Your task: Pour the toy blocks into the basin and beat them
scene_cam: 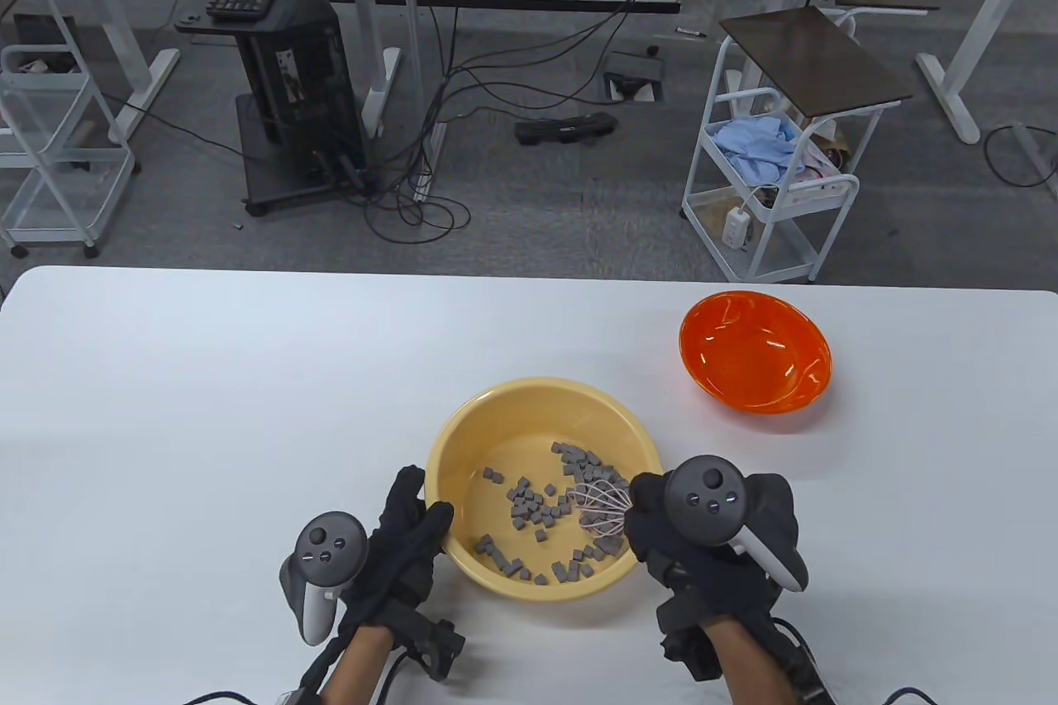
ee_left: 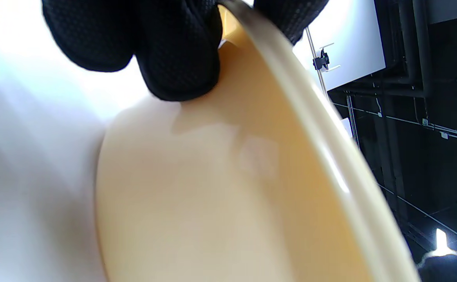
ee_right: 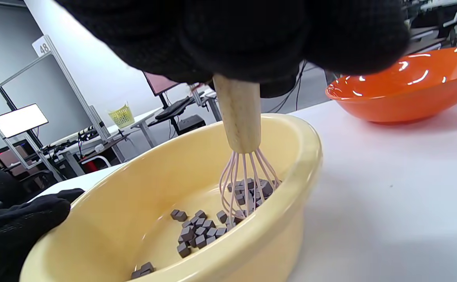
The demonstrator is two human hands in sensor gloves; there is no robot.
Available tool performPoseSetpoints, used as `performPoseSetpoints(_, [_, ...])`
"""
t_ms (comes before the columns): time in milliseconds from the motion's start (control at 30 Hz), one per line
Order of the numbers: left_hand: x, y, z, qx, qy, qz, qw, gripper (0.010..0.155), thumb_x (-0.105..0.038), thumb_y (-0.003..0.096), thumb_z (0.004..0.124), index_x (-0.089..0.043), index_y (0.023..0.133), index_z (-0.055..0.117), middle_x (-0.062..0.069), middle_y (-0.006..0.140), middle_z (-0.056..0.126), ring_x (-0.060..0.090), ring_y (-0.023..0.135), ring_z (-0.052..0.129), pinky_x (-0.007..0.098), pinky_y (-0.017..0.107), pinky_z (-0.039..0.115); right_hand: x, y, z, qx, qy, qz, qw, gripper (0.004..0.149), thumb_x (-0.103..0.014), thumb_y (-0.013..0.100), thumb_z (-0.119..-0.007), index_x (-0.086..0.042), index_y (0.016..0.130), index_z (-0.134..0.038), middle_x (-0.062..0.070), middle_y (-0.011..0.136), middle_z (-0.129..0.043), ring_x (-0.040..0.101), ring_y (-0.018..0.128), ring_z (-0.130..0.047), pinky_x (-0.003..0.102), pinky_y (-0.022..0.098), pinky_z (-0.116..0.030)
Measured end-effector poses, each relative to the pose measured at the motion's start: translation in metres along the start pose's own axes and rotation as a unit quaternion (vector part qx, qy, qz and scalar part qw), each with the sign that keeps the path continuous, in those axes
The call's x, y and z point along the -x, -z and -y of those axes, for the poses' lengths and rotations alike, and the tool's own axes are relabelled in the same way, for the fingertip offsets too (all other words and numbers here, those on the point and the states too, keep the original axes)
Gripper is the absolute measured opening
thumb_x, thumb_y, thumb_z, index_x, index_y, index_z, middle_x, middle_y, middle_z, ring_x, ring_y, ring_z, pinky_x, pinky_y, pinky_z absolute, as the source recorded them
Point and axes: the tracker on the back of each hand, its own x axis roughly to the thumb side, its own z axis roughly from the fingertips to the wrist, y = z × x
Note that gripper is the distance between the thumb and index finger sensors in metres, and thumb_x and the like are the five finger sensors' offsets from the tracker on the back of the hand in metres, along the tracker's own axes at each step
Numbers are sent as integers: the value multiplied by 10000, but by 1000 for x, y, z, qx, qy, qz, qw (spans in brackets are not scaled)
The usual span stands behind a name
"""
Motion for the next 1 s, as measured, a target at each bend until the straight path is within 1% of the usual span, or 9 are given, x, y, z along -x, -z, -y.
performPoseSetpoints(167, [0, -1, 0, 3, -4, 2, 1000, 687, -311, 685, 661, 52, 1159, 321, 284, 913, 734, 229, 669, 955, 579, 592, 790, 0, 11, -22, 7, 8, 21, 1000, 509, -169, 655, -786, 23, 1054, -533, 398, 1008, -580, 277, 437, -907, 468, 391, -820])
performPoseSetpoints(300, [-1, -1, 0, 3, -6, 3, 1000, 685, -311, 686, 657, 52, 1159, 320, 286, 912, 734, 232, 668, 956, 579, 593, 788, 4, 22, -42, -30, 107, 62, 992, 531, -98, 644, -762, 38, 1065, -470, 421, 1033, -466, 374, 547, -875, 499, 435, -787])
performPoseSetpoints(400, [-2, -1, 0, 5, -9, 2, 1000, 684, -313, 687, 654, 49, 1159, 317, 288, 910, 737, 236, 669, 956, 581, 592, 787, 0, 24, -51, -20, 96, 93, 991, 490, -83, 636, -779, 1, 1065, -557, 379, 1063, -505, 444, 629, -862, 538, 495, -765])
performPoseSetpoints(500, [-2, -1, 0, 4, -8, 3, 1000, 683, -313, 688, 651, 52, 1158, 316, 284, 906, 739, 235, 665, 958, 579, 591, 788, -7, 22, -55, 10, 99, 125, 987, 459, -91, 622, -808, -19, 1041, -636, 360, 1055, -583, 450, 633, -885, 542, 505, -776])
performPoseSetpoints(600, [-2, -1, 0, 5, -9, 3, 1000, 683, -315, 688, 650, 52, 1158, 316, 282, 903, 744, 236, 660, 961, 578, 589, 789, -13, 22, -55, 3, 119, 159, 980, 446, -105, 615, -831, -32, 1025, -672, 356, 1045, -626, 449, 624, -906, 535, 505, -793])
performPoseSetpoints(700, [-3, -2, 0, 4, -8, 2, 1000, 683, -316, 688, 649, 56, 1156, 319, 280, 890, 753, 223, 636, 968, 570, 581, 797, -13, 22, -52, -33, 176, 182, 967, 447, -110, 614, -844, -29, 1022, -681, 362, 1039, -639, 442, 612, -920, 530, 505, -804])
performPoseSetpoints(800, [-3, -1, -1, 3, -3, 1, 1000, 683, -316, 687, 650, 57, 1155, 321, 272, 877, 766, 210, 619, 973, 560, 575, 805, -7, 25, -46, -116, 241, 180, 947, 420, -80, 619, -827, -15, 1013, -699, 382, 1081, -572, 461, 649, -910, 543, 539, -796])
performPoseSetpoints(900, [-3, -1, -1, 2, 0, -1, 1000, 680, -318, 688, 648, 54, 1155, 324, 266, 871, 775, 199, 611, 975, 552, 570, 811, -2, 26, -43, -137, 294, 193, 926, 421, -31, 608, -818, -13, 1013, -701, 385, 1094, -554, 461, 653, -910, 545, 553, -798])
performPoseSetpoints(1000, [-4, -1, 0, 4, 2, -3, 1000, 678, -322, 690, 645, 51, 1157, 324, 263, 870, 773, 193, 605, 976, 547, 570, 813, 0, 27, -42, -144, 292, 202, 924, 441, -47, 622, -808, -10, 1036, -663, 397, 1092, -544, 448, 656, -918, 540, 561, -804])
